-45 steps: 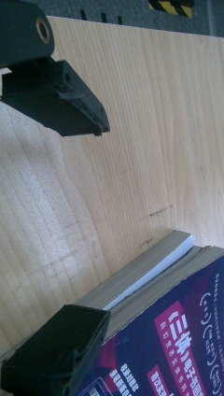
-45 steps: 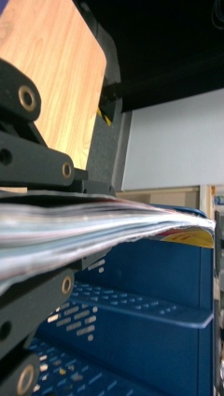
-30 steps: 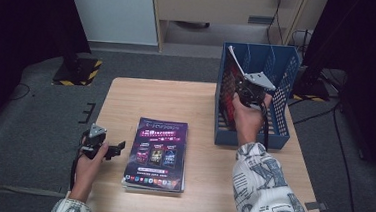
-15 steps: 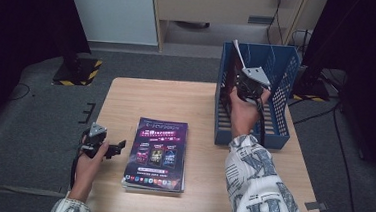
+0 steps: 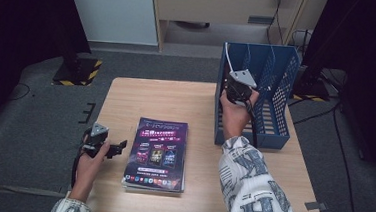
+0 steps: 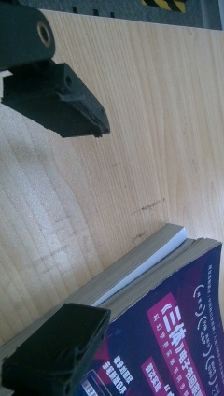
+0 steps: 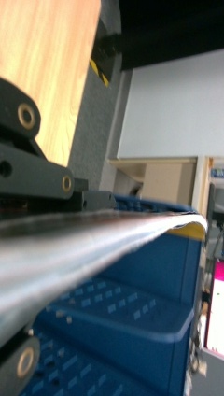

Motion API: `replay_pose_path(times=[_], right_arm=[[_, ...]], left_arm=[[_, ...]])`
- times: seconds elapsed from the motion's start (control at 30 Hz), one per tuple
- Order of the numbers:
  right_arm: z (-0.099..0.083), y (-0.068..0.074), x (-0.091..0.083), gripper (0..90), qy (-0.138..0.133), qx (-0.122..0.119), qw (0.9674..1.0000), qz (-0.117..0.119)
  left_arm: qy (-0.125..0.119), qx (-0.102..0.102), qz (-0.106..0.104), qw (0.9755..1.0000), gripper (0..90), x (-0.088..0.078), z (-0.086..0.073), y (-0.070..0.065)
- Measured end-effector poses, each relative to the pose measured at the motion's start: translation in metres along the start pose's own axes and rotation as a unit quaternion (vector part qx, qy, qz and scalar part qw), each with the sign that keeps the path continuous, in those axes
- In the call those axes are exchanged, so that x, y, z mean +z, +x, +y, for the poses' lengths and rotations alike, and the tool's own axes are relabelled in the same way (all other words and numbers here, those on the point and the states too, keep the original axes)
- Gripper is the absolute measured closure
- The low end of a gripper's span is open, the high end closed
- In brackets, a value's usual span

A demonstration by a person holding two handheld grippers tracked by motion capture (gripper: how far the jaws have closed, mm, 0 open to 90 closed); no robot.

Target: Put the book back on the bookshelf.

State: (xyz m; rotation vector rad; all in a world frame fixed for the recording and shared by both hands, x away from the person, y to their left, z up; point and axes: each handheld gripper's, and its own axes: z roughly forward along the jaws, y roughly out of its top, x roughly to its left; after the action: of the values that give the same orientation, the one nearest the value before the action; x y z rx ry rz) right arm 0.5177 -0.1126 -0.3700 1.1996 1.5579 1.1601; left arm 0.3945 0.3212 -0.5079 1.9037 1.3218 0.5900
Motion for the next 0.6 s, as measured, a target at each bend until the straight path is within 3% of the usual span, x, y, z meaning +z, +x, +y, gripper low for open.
replay_pose_path(times=[0.33, 0.6], right_arm=[[0.003, 0.003, -0.007, 43.3, 0.015, 0.024, 0.9987, 0.043], [-0.004, 0.003, -0.019, 34.6, 0.029, 0.03, 0.9971, 0.064]], left_arm=[[0.005, 0.001, 0.004, 1.0, 9.0, -0.001, -0.001, 0.003], [0.002, 0.005, -0.015, 0.9999, 8.9, 0.0, 0.001, 0.0]])
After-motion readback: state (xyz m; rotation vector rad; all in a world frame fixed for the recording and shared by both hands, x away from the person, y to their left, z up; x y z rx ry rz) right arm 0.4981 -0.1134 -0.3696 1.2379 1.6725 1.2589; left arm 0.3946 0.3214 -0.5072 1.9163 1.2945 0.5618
